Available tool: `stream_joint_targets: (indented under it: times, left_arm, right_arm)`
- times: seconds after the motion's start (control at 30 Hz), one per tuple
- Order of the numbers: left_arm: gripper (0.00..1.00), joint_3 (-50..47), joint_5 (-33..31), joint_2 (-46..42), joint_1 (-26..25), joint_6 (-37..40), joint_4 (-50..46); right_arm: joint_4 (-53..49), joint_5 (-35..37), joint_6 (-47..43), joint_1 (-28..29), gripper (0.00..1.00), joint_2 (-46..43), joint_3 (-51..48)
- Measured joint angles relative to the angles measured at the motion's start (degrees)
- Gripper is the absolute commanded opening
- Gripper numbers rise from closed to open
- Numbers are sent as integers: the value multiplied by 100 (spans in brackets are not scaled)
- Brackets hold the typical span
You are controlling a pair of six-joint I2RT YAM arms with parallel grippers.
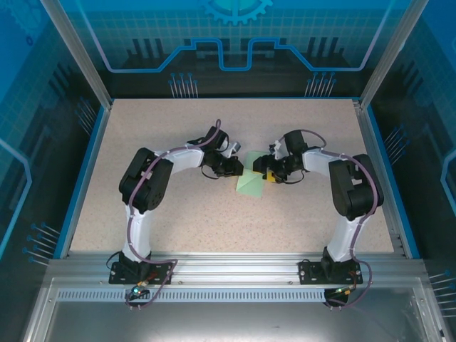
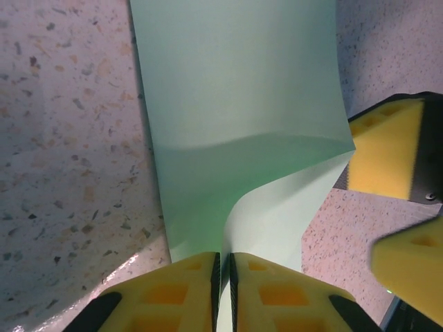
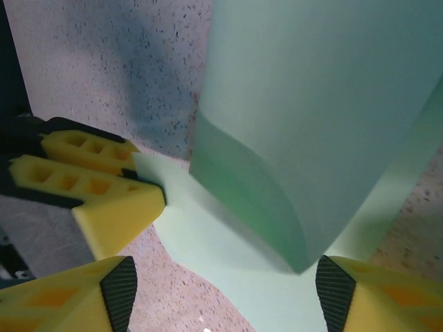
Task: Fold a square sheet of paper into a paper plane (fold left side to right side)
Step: Turn over the paper at the center of the table.
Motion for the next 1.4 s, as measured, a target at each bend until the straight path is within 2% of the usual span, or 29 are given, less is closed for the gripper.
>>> stream_joint_targets:
  times: [0.1,0.2,0.4,0.53,0.7,0.87,1.07,1.27,1.4]
  left_arm:
    - [18,-15,0,-31,4,-2,-2]
    - [23,-20,-2,-33,4,-2,0]
    - [44,-186,-46,-181,55,-44,22]
    - [57,-457,-66,-682,208,-125,57]
    - [76,-907,-116,-1777,461,-411,282]
    - [97,-1453,-103,-3067,680,-981,743]
    - [98,-1556,472,-3884,741,-1746,1628]
    - [99,-1471,1167,-3875,590,-2251,2352]
    - [94,-1316,1510,-3740,350,-2406,2691]
  right_arm:
    - [90,-37,131,17,61,131,7]
    - [190,-85,258,39,48,273,17]
    - [341,-160,415,81,13,354,70]
    - [433,-166,385,98,3,343,85]
    - [664,-245,291,61,1,-39,-4]
    - [1281,-761,295,-240,2,-1062,-190]
    - [1858,-1611,293,-568,3,-2319,35]
    - [2096,-2330,295,-492,3,-2594,697]
    - [2048,-2605,269,-304,3,-2605,953]
